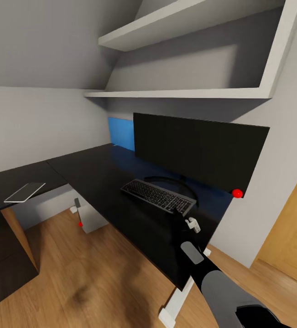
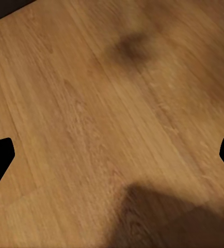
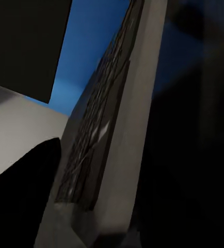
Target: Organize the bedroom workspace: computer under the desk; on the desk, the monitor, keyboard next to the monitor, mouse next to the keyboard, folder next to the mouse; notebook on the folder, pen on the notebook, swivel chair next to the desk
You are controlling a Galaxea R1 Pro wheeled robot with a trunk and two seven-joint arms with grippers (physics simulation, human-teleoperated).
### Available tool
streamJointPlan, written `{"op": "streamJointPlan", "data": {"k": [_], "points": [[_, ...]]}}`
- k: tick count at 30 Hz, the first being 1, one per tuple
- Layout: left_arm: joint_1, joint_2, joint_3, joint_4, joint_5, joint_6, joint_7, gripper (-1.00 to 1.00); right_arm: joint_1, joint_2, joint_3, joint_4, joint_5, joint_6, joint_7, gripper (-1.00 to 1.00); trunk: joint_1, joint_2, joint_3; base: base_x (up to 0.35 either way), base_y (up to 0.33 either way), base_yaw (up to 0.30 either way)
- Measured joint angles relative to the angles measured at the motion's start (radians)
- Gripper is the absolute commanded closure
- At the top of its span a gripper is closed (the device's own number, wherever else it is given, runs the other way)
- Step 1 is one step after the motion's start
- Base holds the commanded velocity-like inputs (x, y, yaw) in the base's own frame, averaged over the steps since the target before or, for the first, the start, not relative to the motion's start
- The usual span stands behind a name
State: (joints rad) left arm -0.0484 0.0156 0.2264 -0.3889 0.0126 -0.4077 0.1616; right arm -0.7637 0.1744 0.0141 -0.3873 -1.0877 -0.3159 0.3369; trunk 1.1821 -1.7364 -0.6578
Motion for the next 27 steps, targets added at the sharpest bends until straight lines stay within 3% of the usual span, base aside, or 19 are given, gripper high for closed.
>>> {"op": "streamJointPlan", "data": {"k": [16,27], "points": [[0.0,0.0,0.0,0.0,0.0,0.0,0.001,-1.0,0.0,0.0,0.001,0.0,0.0,-0.001,0.001,-1.0,0.0,0.0,0.0,0.0,-0.003,0.0],[0.0,0.001,-0.001,0.001,0.0,0.001,0.0,-1.0,0.0,0.0,0.003,0.001,-0.001,0.002,0.004,-1.0,0.0,0.0,0.0,0.0,-0.161,0.0]]}}
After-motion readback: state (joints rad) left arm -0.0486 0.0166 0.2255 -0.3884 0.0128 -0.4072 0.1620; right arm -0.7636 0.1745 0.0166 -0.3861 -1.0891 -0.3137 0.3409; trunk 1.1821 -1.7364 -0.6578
